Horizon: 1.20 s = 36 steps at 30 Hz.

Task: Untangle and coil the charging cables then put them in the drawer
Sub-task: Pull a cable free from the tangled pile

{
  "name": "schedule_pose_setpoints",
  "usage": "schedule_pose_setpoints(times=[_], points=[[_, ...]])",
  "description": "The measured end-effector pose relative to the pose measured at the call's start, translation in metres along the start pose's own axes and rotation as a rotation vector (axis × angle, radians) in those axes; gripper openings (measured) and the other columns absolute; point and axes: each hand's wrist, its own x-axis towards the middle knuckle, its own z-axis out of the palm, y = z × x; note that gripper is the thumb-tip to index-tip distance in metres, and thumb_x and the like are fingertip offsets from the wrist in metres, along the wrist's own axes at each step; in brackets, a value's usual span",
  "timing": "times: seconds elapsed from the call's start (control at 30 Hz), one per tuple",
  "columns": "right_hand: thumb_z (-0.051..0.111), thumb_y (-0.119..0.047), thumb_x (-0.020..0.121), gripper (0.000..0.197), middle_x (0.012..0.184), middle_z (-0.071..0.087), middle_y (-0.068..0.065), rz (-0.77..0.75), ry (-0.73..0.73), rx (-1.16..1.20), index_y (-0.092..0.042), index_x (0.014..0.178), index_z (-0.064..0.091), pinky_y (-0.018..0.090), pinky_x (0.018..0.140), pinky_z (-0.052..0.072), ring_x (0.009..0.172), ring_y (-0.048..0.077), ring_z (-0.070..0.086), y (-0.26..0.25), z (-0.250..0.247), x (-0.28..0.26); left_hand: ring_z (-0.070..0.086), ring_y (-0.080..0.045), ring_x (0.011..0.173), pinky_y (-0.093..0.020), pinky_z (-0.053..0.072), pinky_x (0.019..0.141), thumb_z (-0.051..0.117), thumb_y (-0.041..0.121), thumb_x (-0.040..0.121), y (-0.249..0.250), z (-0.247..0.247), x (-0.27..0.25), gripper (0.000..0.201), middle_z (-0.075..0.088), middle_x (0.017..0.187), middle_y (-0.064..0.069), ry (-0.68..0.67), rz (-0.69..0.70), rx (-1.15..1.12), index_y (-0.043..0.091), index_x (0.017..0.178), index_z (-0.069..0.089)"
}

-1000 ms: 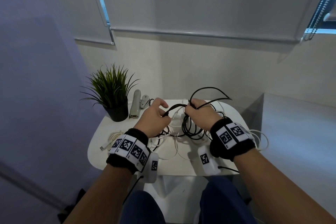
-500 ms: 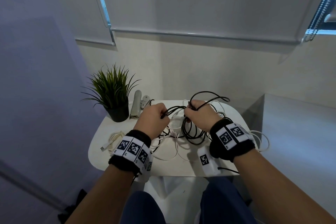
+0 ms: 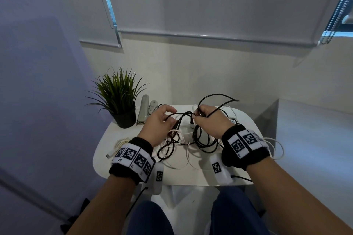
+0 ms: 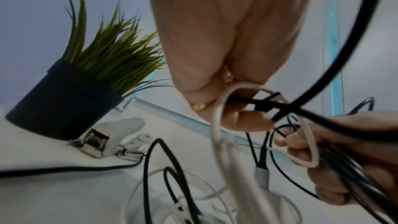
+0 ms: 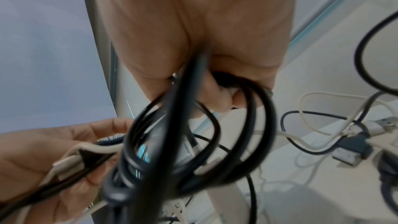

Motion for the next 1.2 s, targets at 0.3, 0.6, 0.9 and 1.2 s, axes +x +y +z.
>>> schedule_pose_setpoints(times=[0.3, 0.6, 0.9, 1.2], points=[[0.057, -0.011, 0.086, 0.011, 0.064, 0.060, -0.005, 0.078, 0.080, 0.168, -0.014, 0.078, 0.062, 0.020, 0.060, 0.042, 0.060, 0.008, 0.053, 0.001, 0.003, 0.004, 0.061, -0.018, 0.066, -0.037, 0.053, 0.068, 0.075, 0.003, 0.073, 0.005, -0.004, -0.004, 0.044, 0.066, 0.080, -0.005, -0.189, -0.067, 0.075, 0.022, 0.106, 0.052], [0.055, -0.010, 0.088, 0.013, 0.064, 0.059, -0.002, 0.070, 0.078, 0.189, -0.015, 0.076, 0.058, 0.011, 0.044, 0.032, 0.040, -0.002, 0.044, 0.002, -0.005, 0.003, 0.059, -0.025, 0.063, -0.031, 0.052, 0.048, 0.054, 0.003, 0.091, -0.001, -0.004, 0.001, 0.016, 0.049, 0.092, 0.001, 0.103, -0.017, 0.060, 0.018, 0.091, 0.047], [0.056, -0.013, 0.088, 0.013, 0.058, 0.057, -0.009, 0.056, 0.160, 0.254, -0.018, 0.075, 0.058, 0.024, 0.056, 0.042, 0.055, 0.008, 0.050, -0.007, -0.011, 0.005, 0.064, -0.022, 0.083, -0.032, 0.050, 0.073, 0.067, 0.034, 0.082, -0.005, 0.002, 0.002, 0.007, 0.062, 0.106, 0.004, 0.036, 0.039, 0.199, 0.031, 0.083, 0.060], [0.055, -0.013, 0.089, 0.018, 0.061, 0.051, -0.009, 0.005, 0.294, 0.323, -0.019, 0.072, 0.052, 0.013, 0.054, 0.038, 0.052, 0.001, 0.045, -0.011, -0.022, 0.008, 0.053, -0.017, 0.110, -0.031, 0.044, 0.096, 0.055, 0.012, 0.091, -0.004, -0.002, 0.007, 0.026, 0.046, 0.119, 0.005, 0.169, 0.092, 0.440, 0.011, 0.117, 0.055]])
